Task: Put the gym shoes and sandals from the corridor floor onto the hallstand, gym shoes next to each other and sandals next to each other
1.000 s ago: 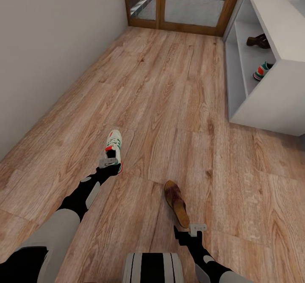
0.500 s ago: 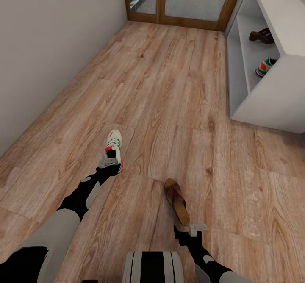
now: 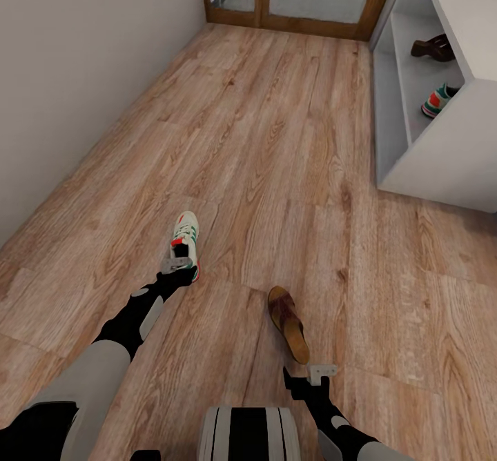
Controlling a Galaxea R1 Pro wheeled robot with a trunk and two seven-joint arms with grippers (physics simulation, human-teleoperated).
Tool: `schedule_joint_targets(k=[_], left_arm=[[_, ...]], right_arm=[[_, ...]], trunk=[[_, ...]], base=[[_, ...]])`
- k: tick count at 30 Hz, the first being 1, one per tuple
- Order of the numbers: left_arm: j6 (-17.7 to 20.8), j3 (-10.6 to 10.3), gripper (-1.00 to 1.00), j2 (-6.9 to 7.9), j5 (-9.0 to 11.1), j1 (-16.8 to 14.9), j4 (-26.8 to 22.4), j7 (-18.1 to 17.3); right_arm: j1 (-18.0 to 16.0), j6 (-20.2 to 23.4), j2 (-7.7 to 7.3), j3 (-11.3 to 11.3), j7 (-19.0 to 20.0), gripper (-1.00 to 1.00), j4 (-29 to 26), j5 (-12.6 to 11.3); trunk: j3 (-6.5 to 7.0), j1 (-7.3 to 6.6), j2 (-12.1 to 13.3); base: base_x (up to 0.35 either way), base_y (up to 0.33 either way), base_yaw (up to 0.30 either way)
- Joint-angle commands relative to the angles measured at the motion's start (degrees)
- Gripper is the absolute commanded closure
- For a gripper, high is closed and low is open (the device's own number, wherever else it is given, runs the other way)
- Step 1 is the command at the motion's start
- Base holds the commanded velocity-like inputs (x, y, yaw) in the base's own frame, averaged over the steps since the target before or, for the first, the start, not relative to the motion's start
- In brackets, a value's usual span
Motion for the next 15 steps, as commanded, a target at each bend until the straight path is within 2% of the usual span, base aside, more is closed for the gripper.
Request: schedule_joint_targets(k=[1,7,15], left_arm=[[0.5,0.2,1.00,-0.01,0.6,0.0,-0.1,-0.3],[0.5,0.2,1.00,-0.01,0.6,0.0,-0.1,-0.3],[0.5,0.2,1.00,-0.01,0.6,0.0,-0.1,-0.3]], right_arm=[[0.0,-0.2,0.00,0.0,0.3,-1.00,0.1,-0.1],[0.0,-0.2,0.00,0.0,0.3,-1.00,0.1,-0.1],[0.0,-0.2,0.00,0.0,0.2,-1.00,0.1,-0.1]], trunk=[[-0.03,-0.01,0.0],[-0.04,-0.01,0.0],[-0.04,-0.01,0.0]], base=[[0.048,0.000,0.000],[0.089,0.000,0.000],[0.017,-0.002,0.000]])
